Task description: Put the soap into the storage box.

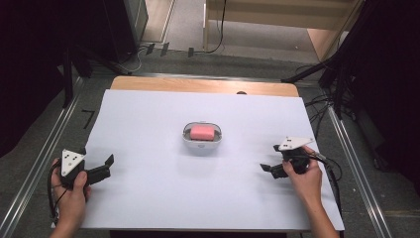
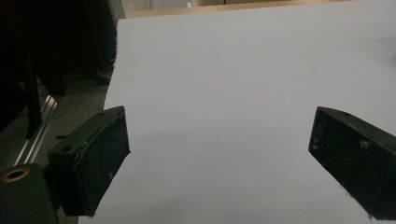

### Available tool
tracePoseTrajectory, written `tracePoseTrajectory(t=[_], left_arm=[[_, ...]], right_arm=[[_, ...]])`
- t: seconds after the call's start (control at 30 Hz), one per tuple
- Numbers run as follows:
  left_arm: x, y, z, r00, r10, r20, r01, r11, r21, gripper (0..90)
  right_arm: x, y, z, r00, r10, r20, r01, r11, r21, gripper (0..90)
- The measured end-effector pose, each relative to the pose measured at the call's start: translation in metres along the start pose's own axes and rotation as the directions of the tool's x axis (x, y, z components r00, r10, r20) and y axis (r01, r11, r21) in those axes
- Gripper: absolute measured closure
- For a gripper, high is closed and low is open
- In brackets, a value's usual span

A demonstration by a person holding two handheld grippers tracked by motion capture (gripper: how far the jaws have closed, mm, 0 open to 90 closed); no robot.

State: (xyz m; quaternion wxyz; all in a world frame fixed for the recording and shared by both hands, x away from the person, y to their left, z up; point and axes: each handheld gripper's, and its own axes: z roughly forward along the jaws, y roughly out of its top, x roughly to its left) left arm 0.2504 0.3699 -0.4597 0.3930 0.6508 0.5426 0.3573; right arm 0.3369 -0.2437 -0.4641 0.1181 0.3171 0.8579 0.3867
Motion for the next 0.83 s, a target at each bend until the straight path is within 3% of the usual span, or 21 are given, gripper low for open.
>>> tracePoseTrajectory(t=[0.17,0.23,0.27,0.37,0.4,0.47,0.5,0.57,0.67,0.7,0.83], left_arm=[[0.0,0.0,0.0,1.0,0.0,0.0,0.0,1.0,0.0,5.2],[0.0,0.0,0.0,1.0,0.0,0.001,0.0,1.0,0.001,5.2],[0.0,0.0,0.0,1.0,-0.001,0.001,0.001,1.0,0.001,5.2],[0.0,0.0,0.0,1.0,0.001,0.003,-0.001,1.0,0.002,5.2],[0.0,0.0,0.0,1.0,0.001,0.003,-0.001,1.0,0.003,5.2],[0.0,0.0,0.0,1.0,0.002,0.003,-0.002,1.0,0.004,5.2],[0.0,0.0,0.0,1.0,0.002,0.004,-0.002,1.0,0.005,5.2],[0.0,0.001,0.001,0.9999,0.002,0.011,-0.002,0.9999,0.015,5.2],[0.0,0.002,0.005,0.9999,0.006,0.009,-0.007,0.9988,0.048,12.9],[0.0,0.002,0.005,0.9999,0.006,0.009,-0.007,0.9988,0.048,13.6],[-0.001,0.005,0.012,0.9996,0.013,0.025,-0.016,0.9917,0.128,13.2]], right_arm=[[-0.001,-0.026,-0.021,0.9939,0.083,0.073,-0.077,0.993,-0.087,3.3],[-0.002,-0.029,-0.024,0.9925,0.097,0.075,-0.089,0.991,-0.096,2.4],[-0.002,-0.04,-0.032,0.9869,0.128,0.098,-0.117,0.987,-0.112,1.0],[-0.002,-0.049,-0.04,0.981,0.15,0.123,-0.134,0.982,-0.134,1.0],[0.0,-0.059,-0.048,0.9726,0.186,0.139,-0.164,0.974,-0.156,1.0],[0.0,-0.061,-0.049,0.9707,0.192,0.144,-0.169,0.972,-0.161,1.0],[0.002,-0.07,-0.052,0.9635,0.209,0.167,-0.181,0.969,-0.17,1.0],[0.003,-0.074,-0.053,0.96,0.215,0.18,-0.185,0.968,-0.171,1.0],[0.004,-0.08,-0.054,0.9493,0.244,0.198,-0.207,0.959,-0.193,1.1],[0.004,-0.08,-0.054,0.9493,0.244,0.198,-0.207,0.959,-0.193,1.1],[0.006,-0.079,-0.051,0.9528,0.229,0.2,-0.194,0.965,-0.179,1.8]])
